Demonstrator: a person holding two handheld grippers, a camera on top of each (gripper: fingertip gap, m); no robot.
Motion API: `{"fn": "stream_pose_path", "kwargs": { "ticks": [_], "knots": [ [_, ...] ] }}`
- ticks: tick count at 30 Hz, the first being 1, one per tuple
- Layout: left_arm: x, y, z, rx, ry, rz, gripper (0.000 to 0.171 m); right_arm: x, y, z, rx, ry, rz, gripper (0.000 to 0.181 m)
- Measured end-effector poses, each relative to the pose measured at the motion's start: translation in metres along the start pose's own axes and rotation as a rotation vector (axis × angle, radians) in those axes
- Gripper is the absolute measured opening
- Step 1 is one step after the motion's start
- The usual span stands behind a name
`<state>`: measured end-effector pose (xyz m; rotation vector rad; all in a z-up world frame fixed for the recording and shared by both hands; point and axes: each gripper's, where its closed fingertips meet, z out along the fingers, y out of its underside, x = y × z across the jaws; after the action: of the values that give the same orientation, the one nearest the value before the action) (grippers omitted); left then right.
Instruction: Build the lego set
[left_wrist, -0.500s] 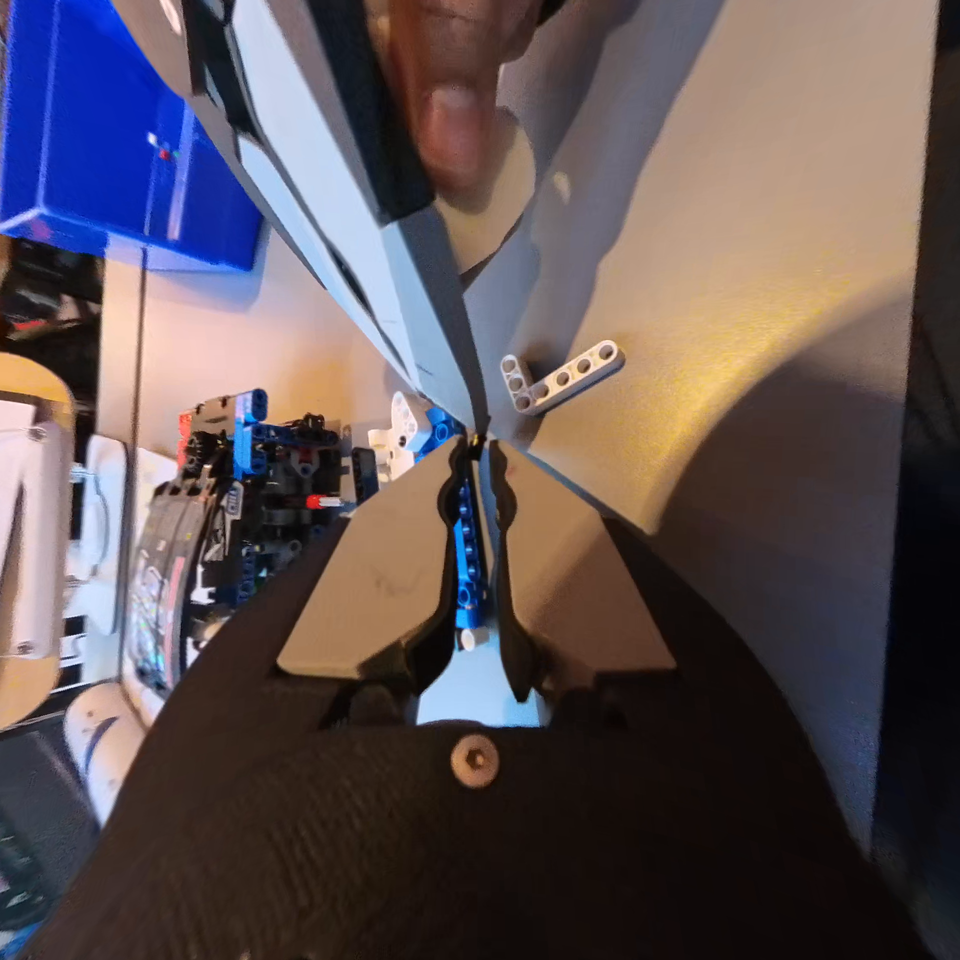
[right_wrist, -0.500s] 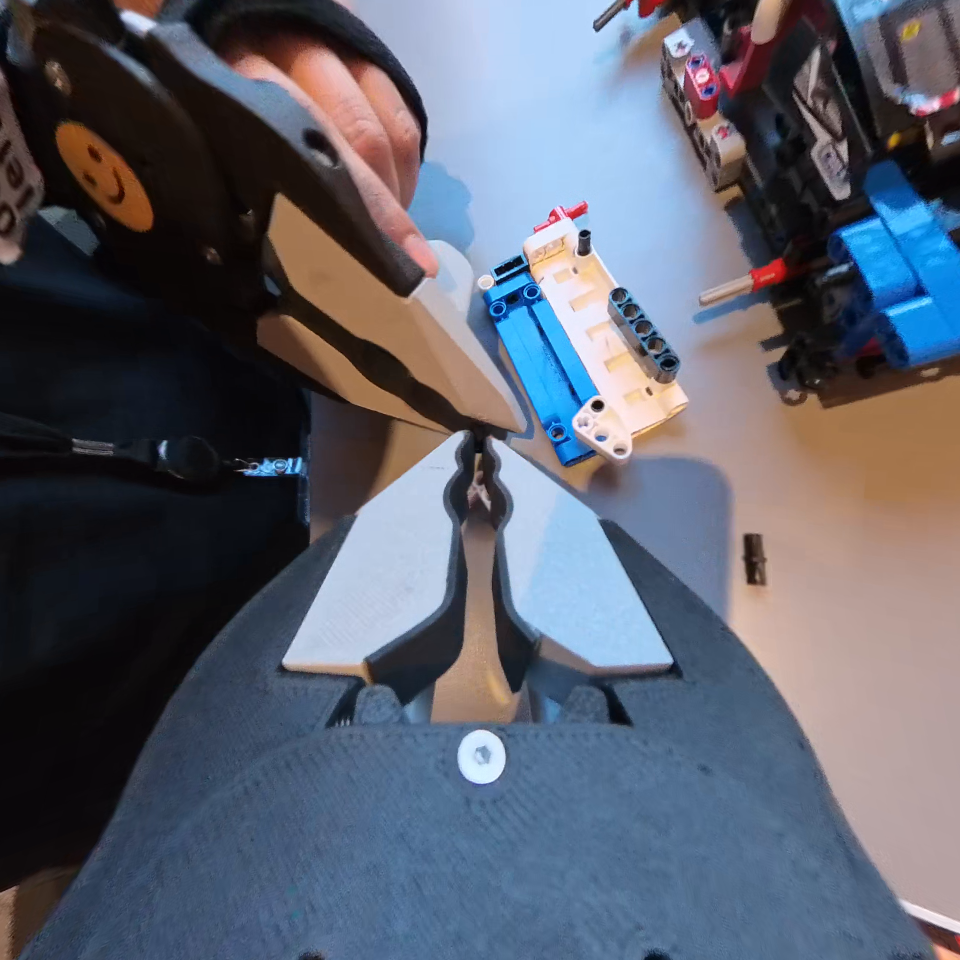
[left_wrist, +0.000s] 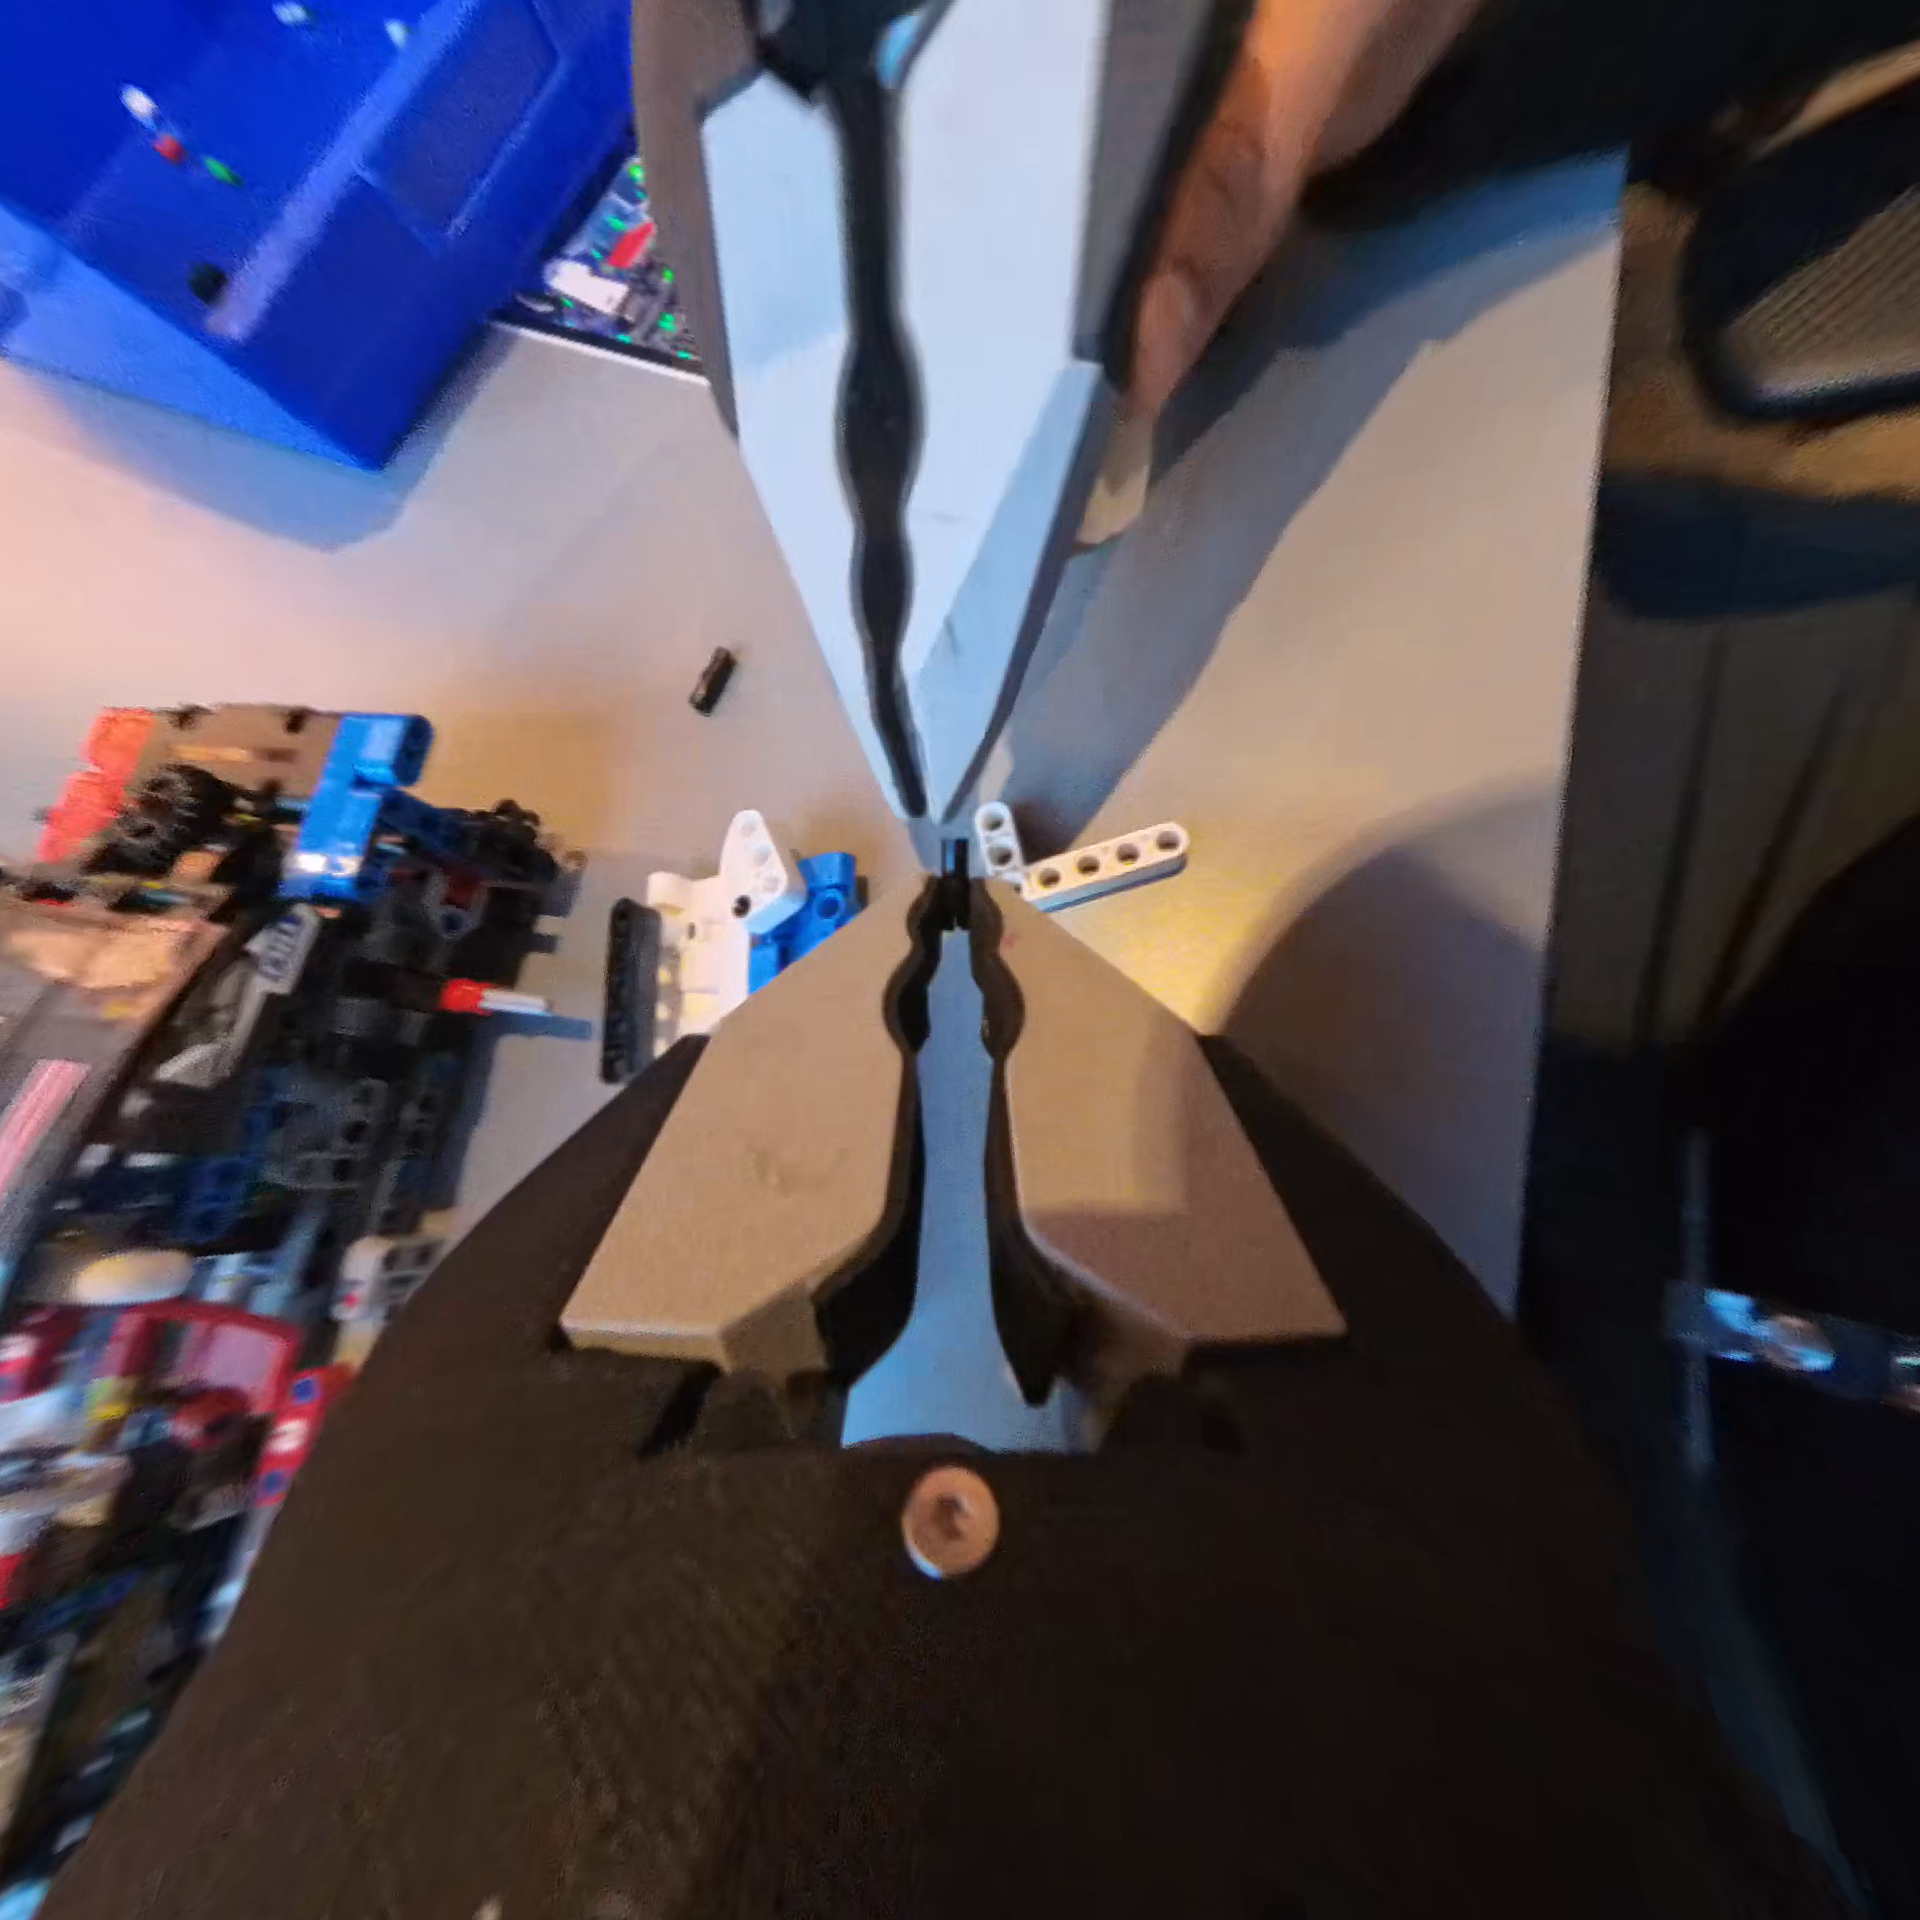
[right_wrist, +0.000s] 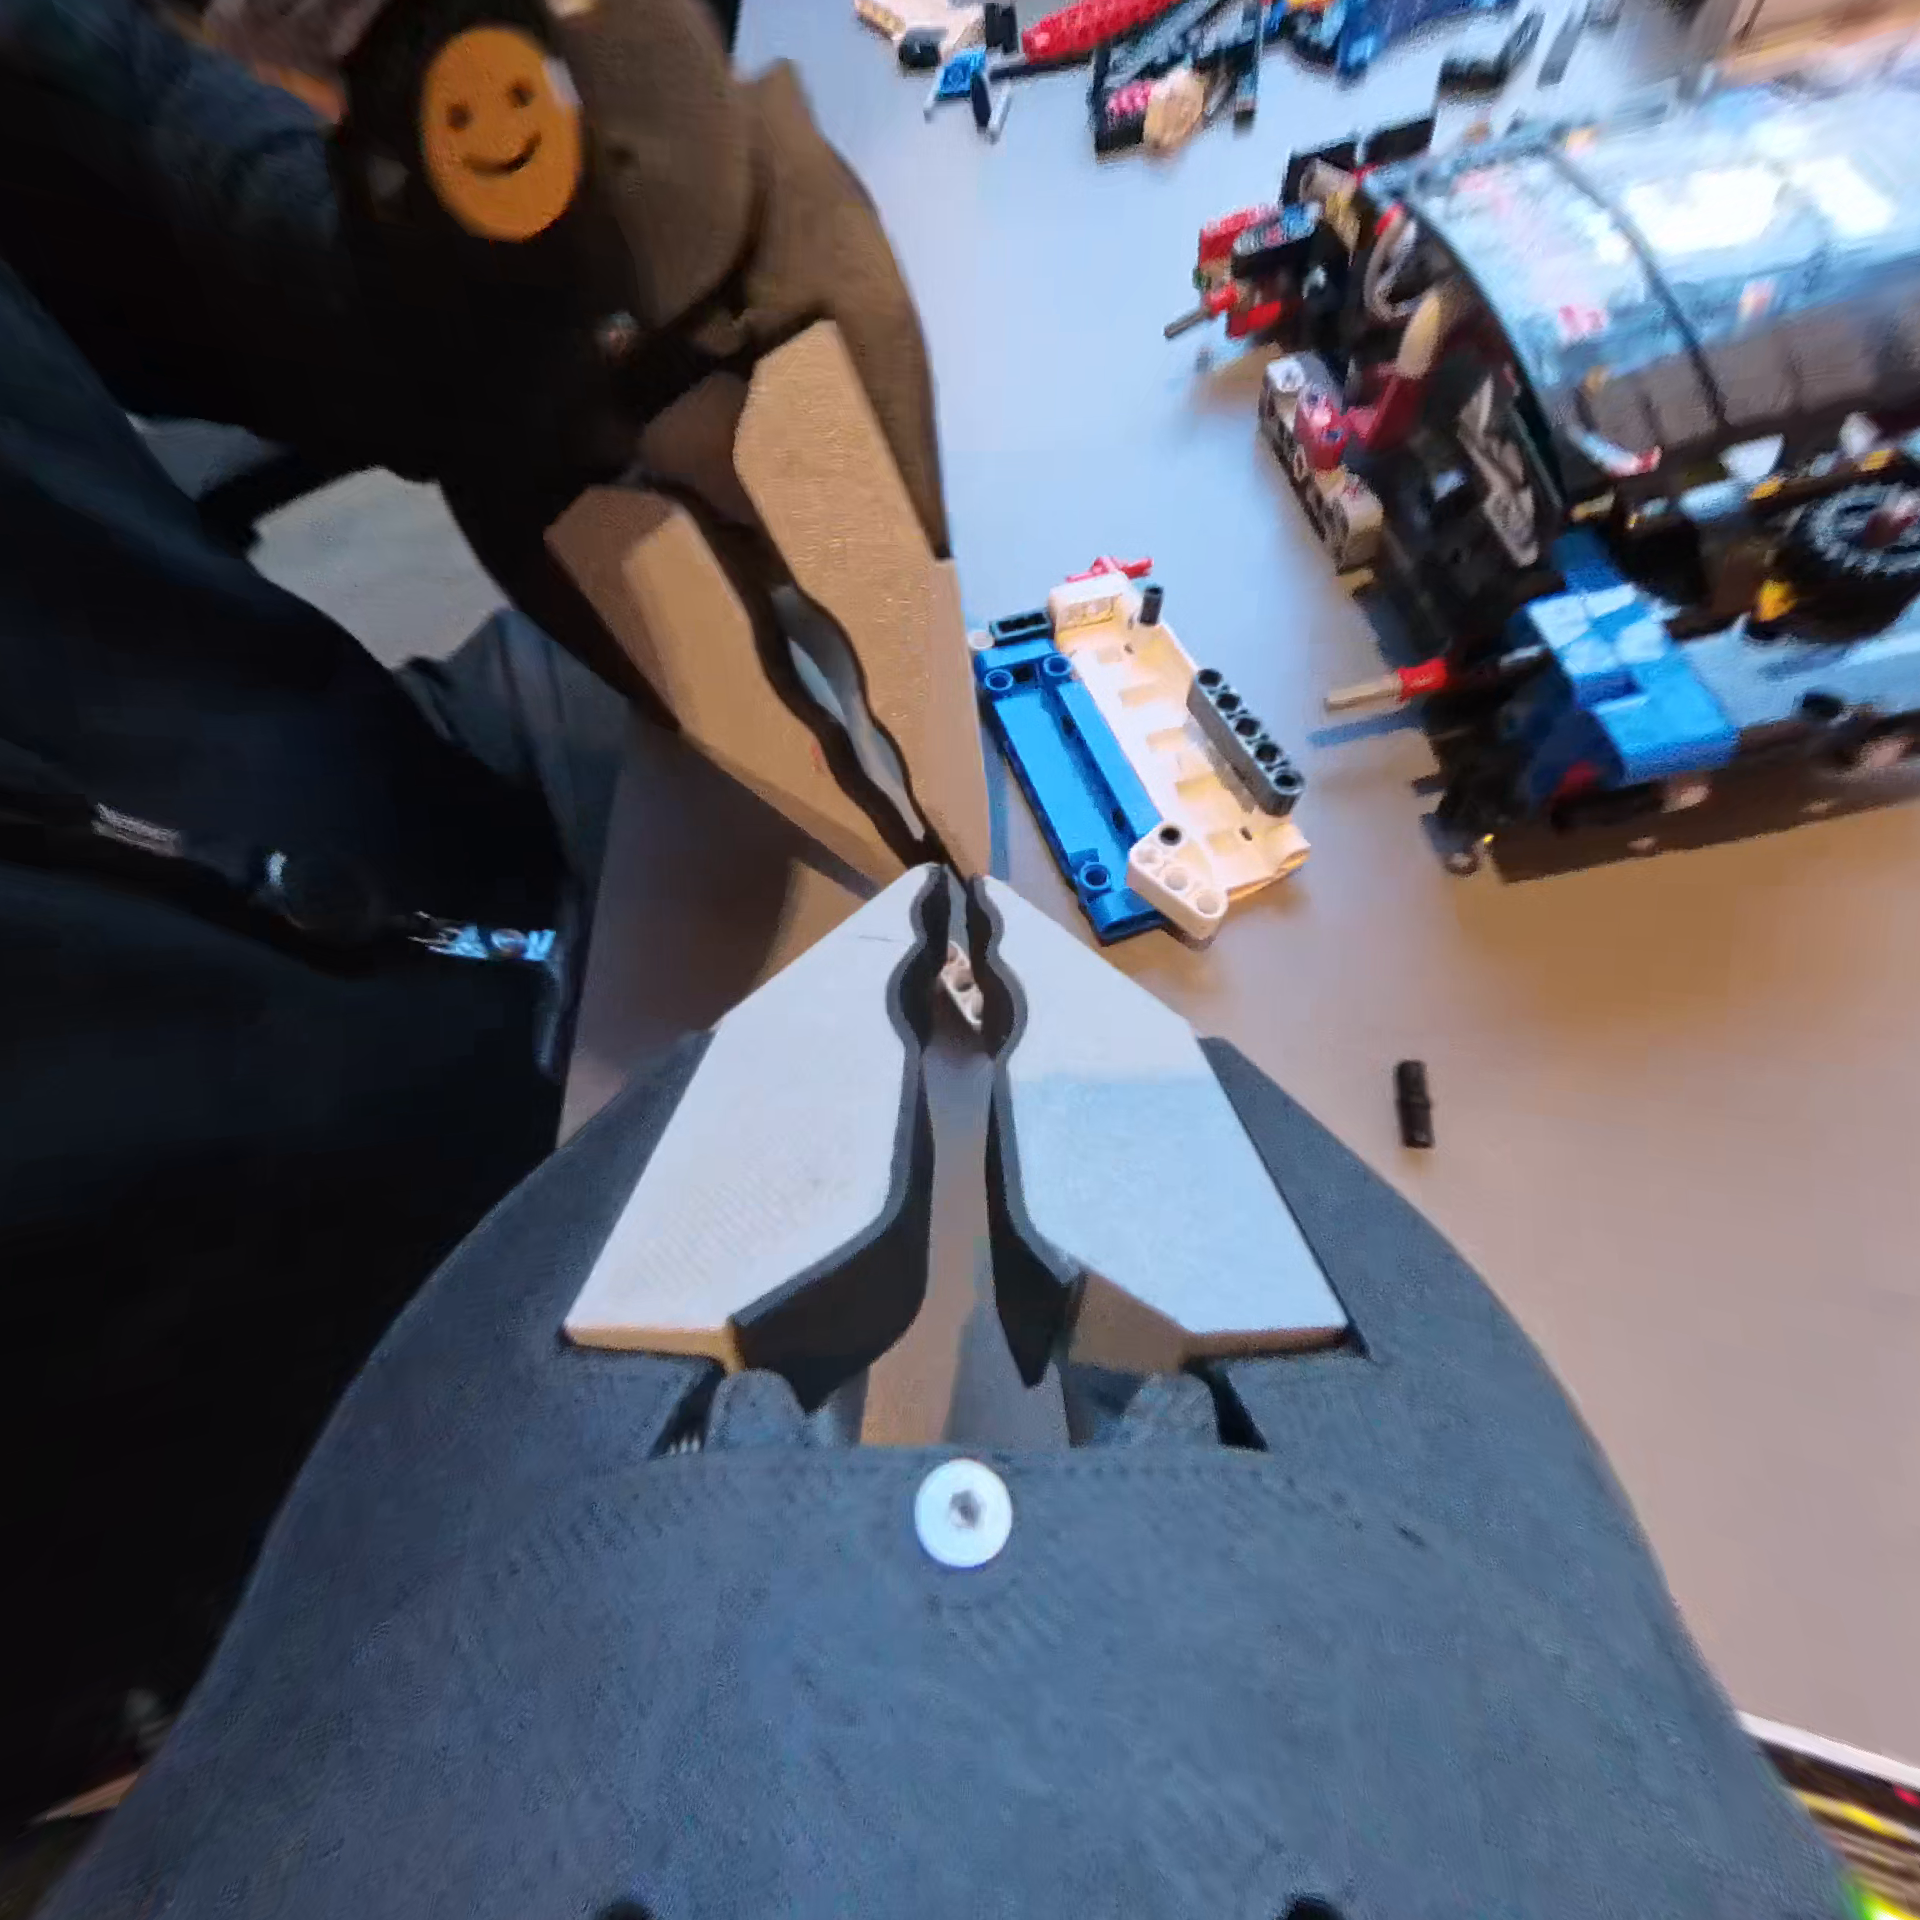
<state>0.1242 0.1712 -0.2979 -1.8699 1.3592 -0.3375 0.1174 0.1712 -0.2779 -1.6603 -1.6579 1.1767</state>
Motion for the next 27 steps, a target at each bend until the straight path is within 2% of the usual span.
{"fn": "stream_pose_path", "kwargs": {
  "ticks": [4,8,17,27],
  "knots": [
    [0.016,0.000,0.002,0.005,0.180,-0.198,0.002,-0.011,-0.002,-0.007,0.037,0.078,-0.229,0.005],
    [0.027,0.001,0.001,-0.012,0.318,-0.327,0.002,-0.022,0.011,-0.002,-0.030,0.119,-0.431,0.003],
    [0.023,0.011,0.007,-0.078,0.177,-0.133,0.001,-0.014,0.021,0.007,-0.108,0.150,-0.423,0.000],
    [0.021,0.012,0.006,-0.077,0.150,-0.116,0.002,-0.011,0.025,0.012,-0.206,0.203,-0.501,0.000]
  ]
}}
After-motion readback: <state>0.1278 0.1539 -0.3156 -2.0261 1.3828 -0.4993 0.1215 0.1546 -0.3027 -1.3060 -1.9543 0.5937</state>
